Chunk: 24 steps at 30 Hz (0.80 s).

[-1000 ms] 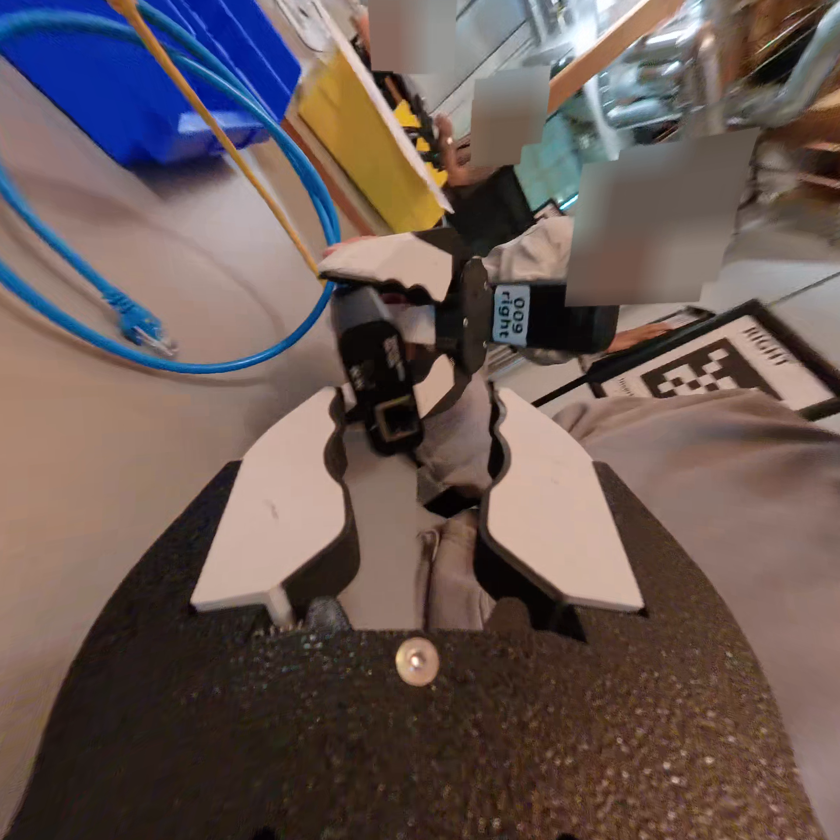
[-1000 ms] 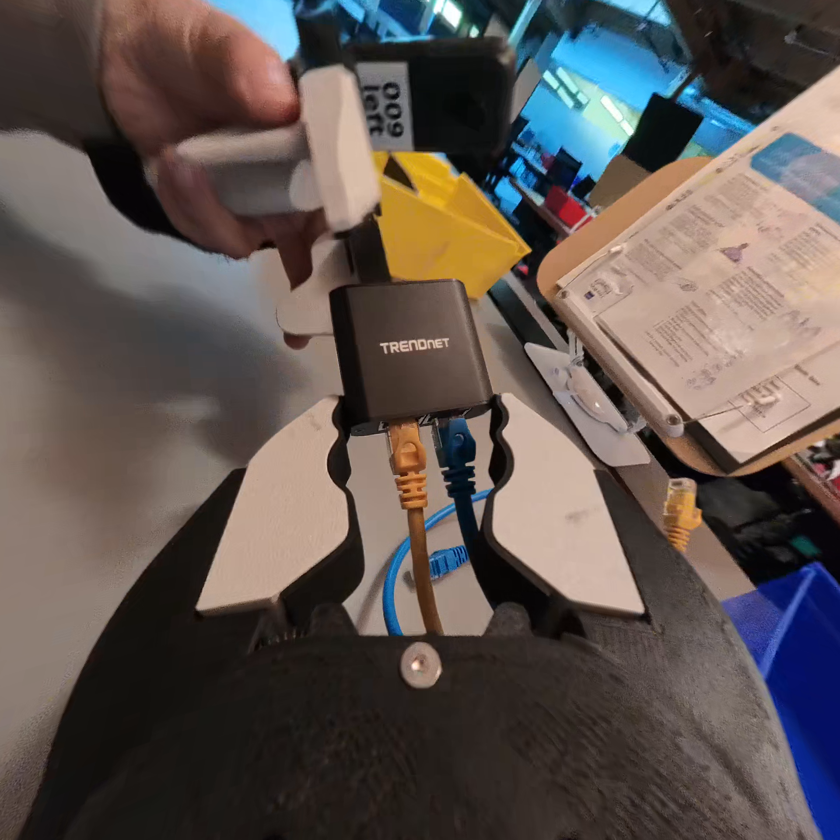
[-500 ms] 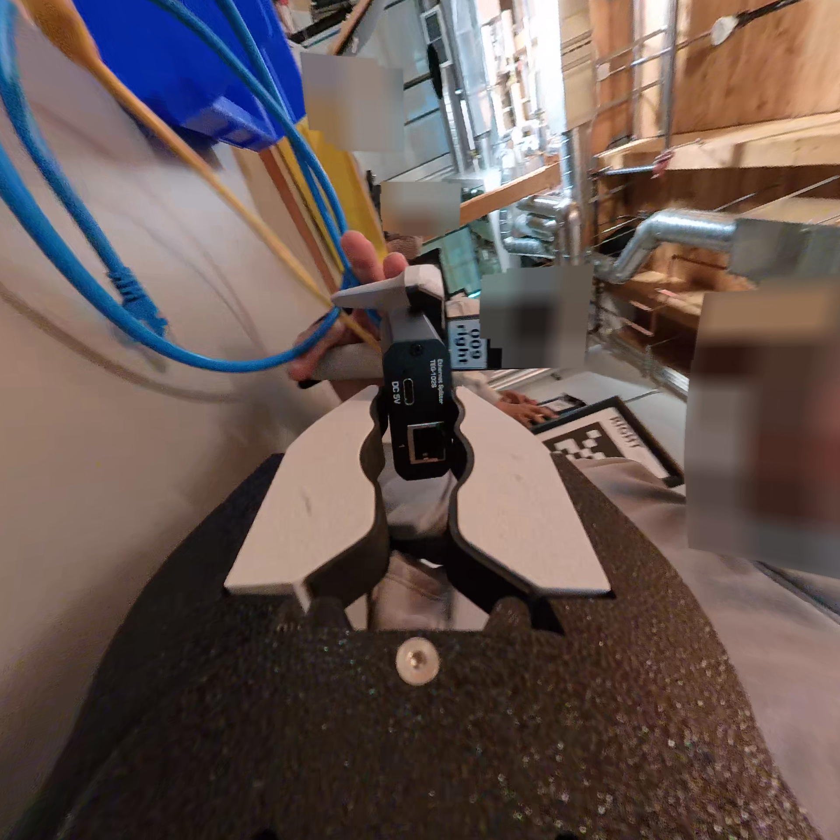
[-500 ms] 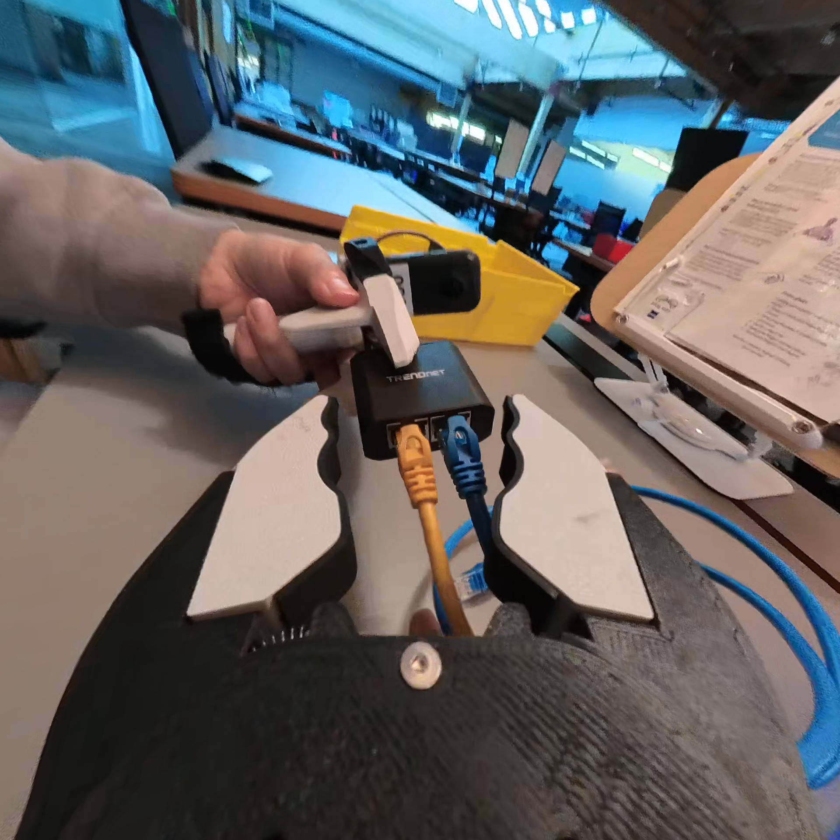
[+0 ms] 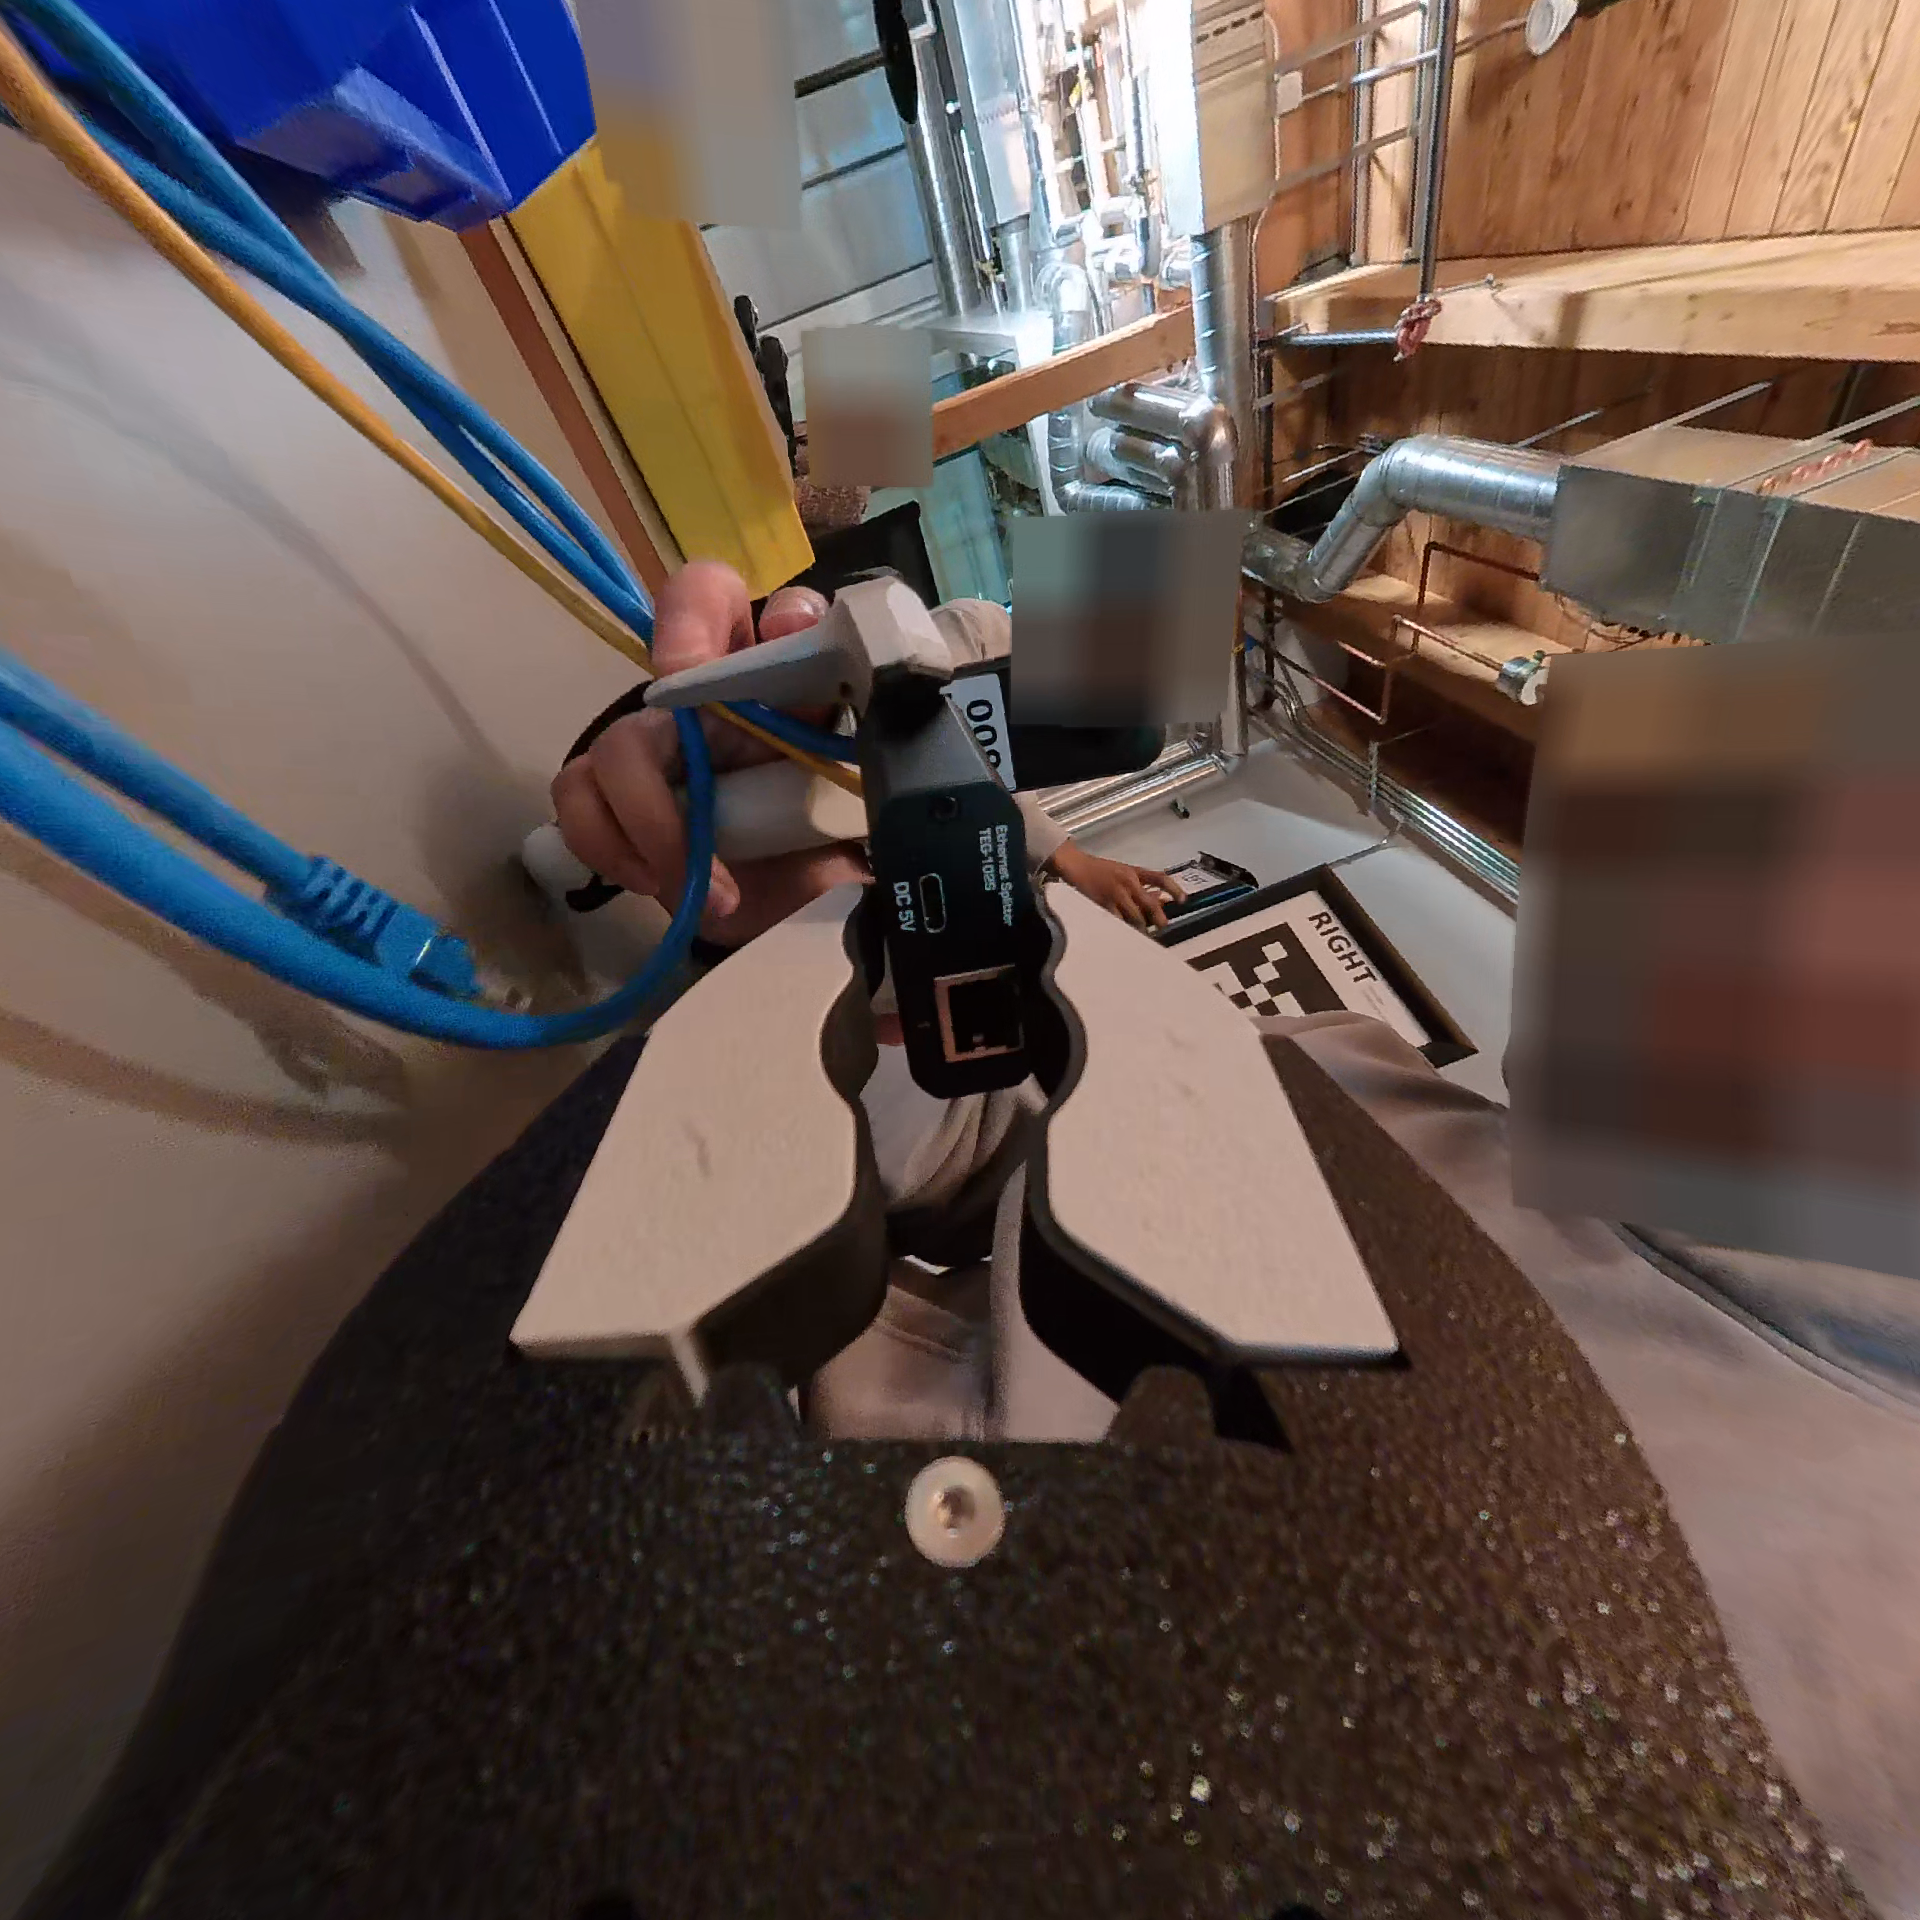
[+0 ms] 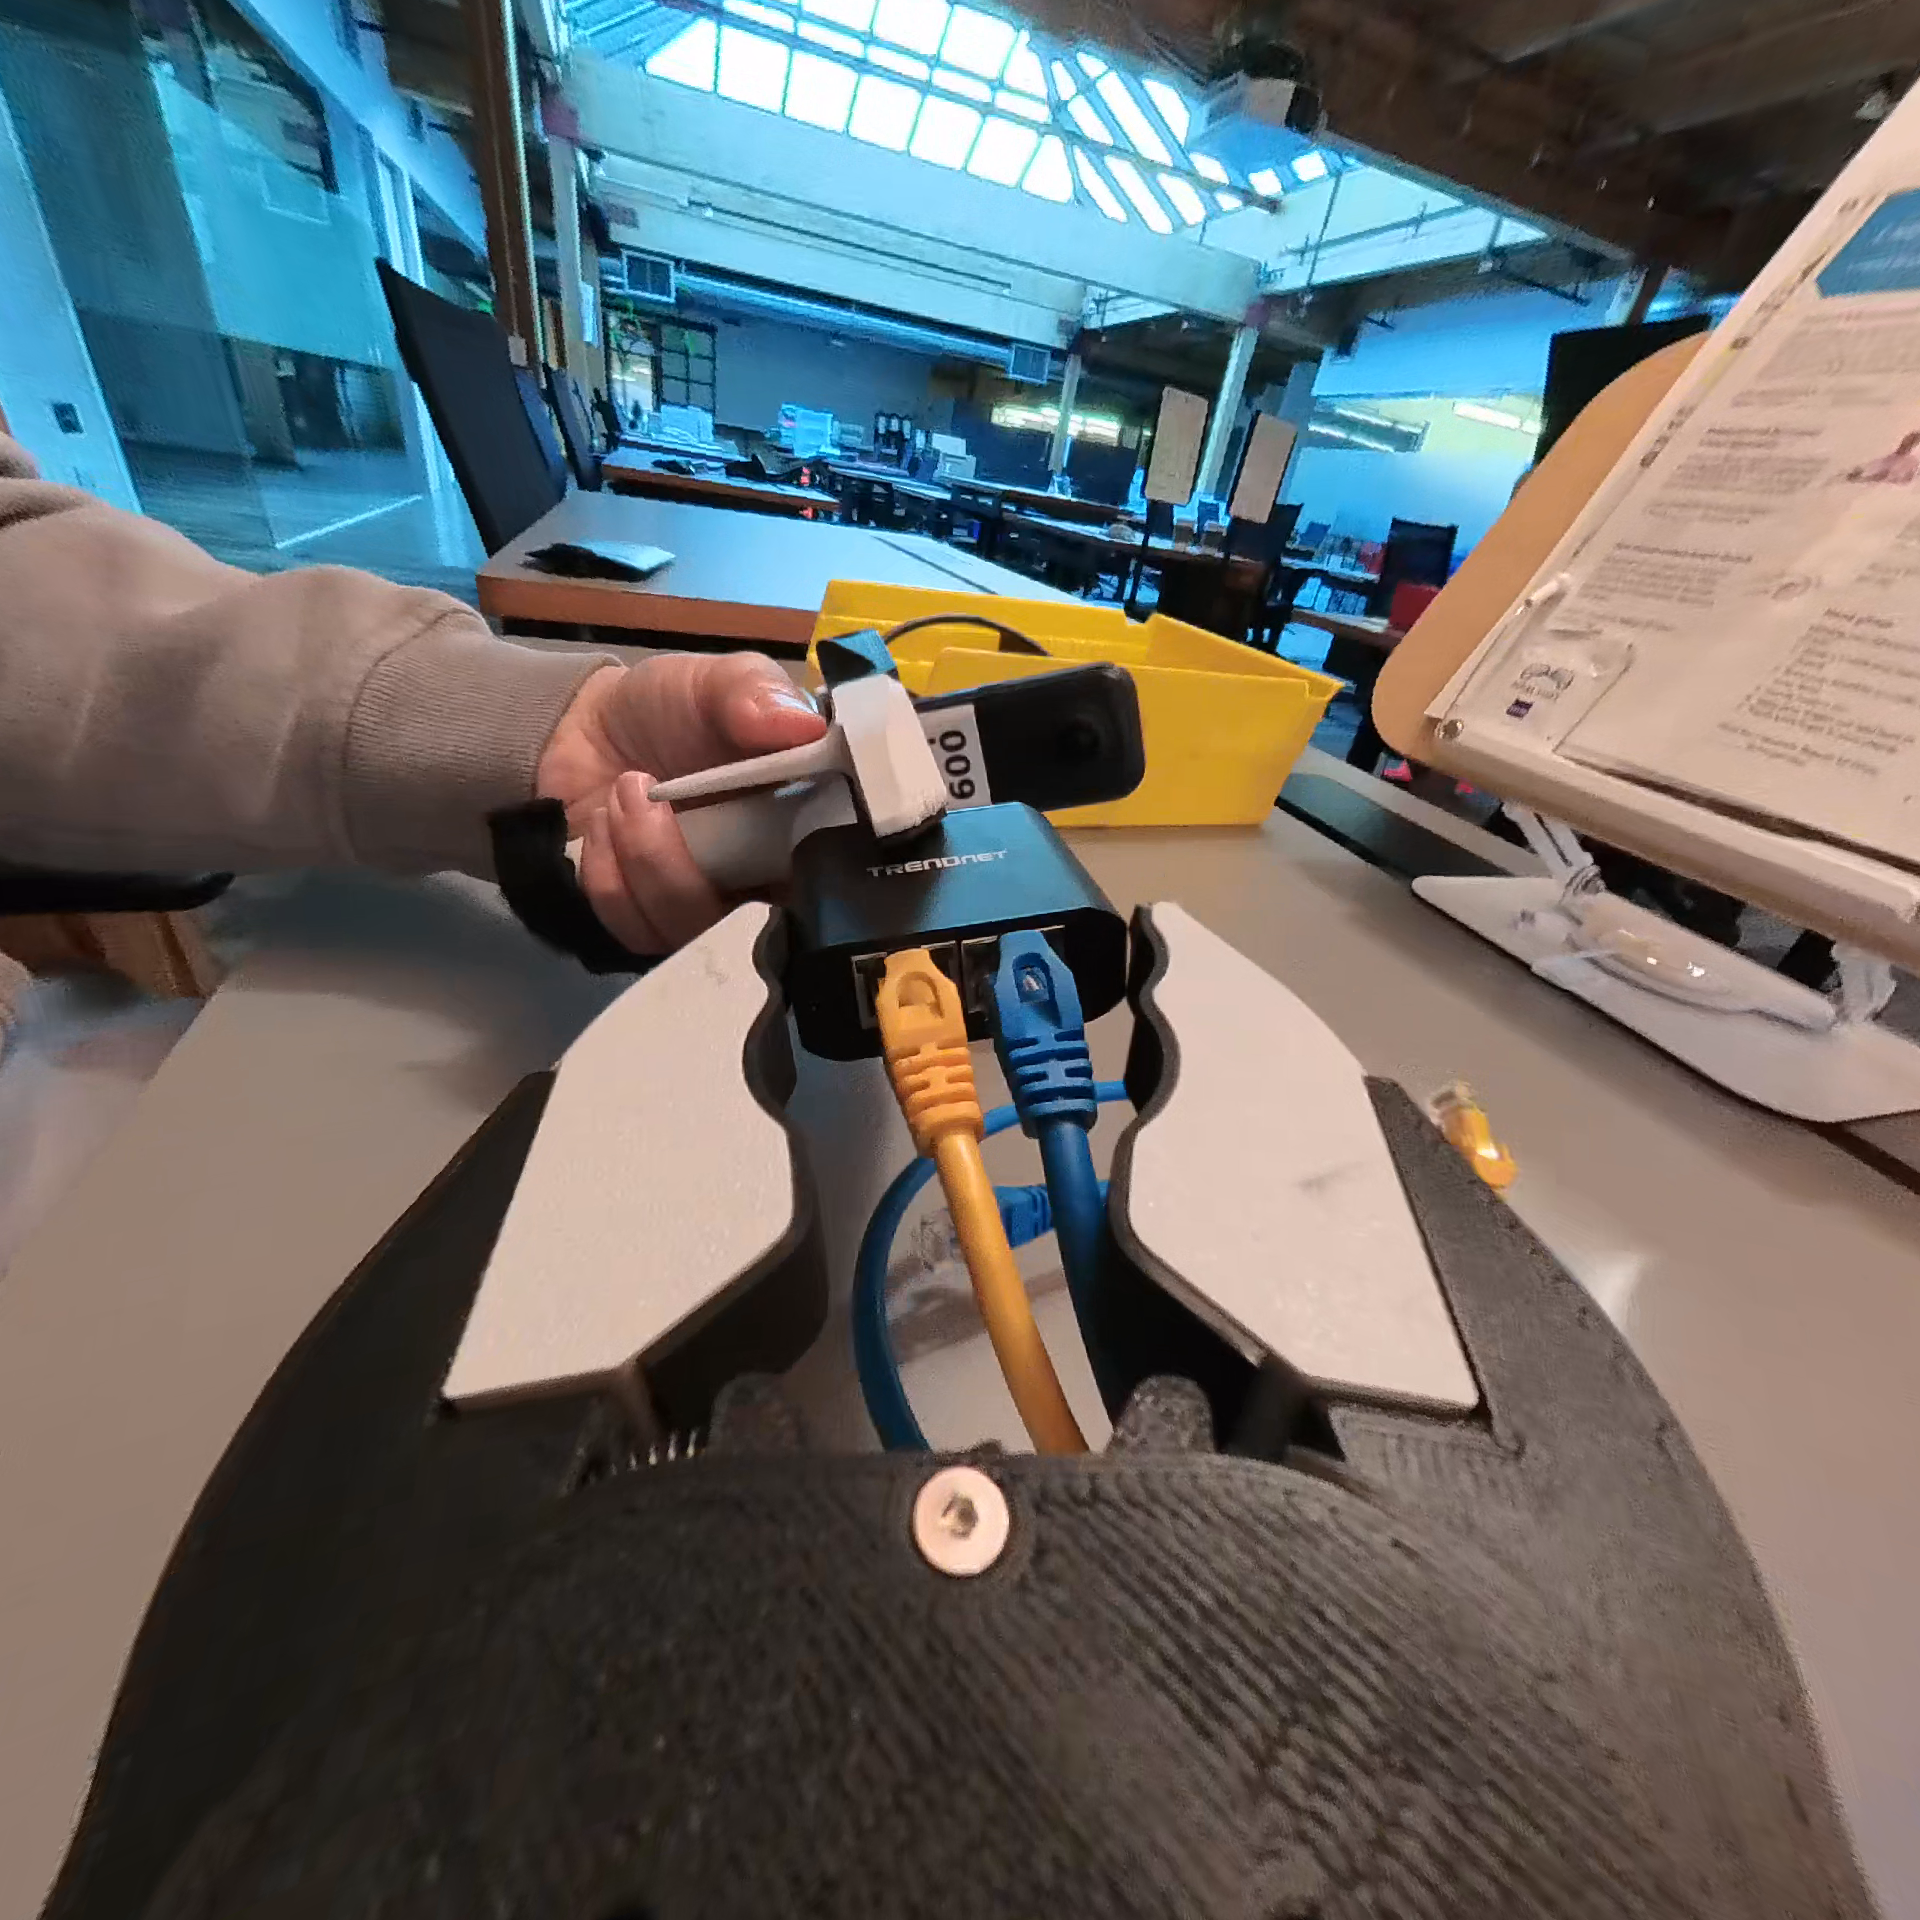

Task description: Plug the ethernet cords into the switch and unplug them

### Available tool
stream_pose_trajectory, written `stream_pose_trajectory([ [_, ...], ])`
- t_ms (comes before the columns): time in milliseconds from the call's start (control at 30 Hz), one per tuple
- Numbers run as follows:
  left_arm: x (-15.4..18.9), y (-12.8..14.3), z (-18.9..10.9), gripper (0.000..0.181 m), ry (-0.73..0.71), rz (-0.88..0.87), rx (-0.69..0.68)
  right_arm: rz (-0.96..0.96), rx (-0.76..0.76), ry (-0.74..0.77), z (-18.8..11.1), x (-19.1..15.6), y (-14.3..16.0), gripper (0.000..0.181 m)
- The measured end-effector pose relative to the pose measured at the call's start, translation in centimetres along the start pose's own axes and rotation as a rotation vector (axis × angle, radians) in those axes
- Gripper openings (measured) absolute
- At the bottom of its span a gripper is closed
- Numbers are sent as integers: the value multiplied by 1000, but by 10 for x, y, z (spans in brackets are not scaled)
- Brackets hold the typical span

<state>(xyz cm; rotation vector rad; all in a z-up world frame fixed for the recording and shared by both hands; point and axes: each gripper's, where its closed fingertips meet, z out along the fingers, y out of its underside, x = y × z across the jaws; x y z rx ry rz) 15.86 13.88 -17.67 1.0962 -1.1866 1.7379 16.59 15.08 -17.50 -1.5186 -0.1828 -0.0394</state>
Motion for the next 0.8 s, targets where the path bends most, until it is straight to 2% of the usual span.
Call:
stream_pose_trajectory([
  [333,0,-1,1,29,-31,59,-18,75,-24,-47,0,1,4,62],
  [400,-2,-7,-3,35,-89,123,-1,107,-51,-64,1,1,7,62],
  [467,-10,-14,-14,62,-228,195,3,114,-20,-38,-2,5,4,62],
  [500,-9,-17,-21,67,-285,246,12,127,3,-30,-4,7,1,61],
  [600,26,-19,-37,64,-318,404,36,181,65,-5,-12,17,-5,61],
  [700,63,-32,-72,64,-487,570,74,201,97,-1,-16,20,-8,61],
  [800,89,-56,-146,55,-849,734,95,199,78,-4,-14,19,-6,61],
])
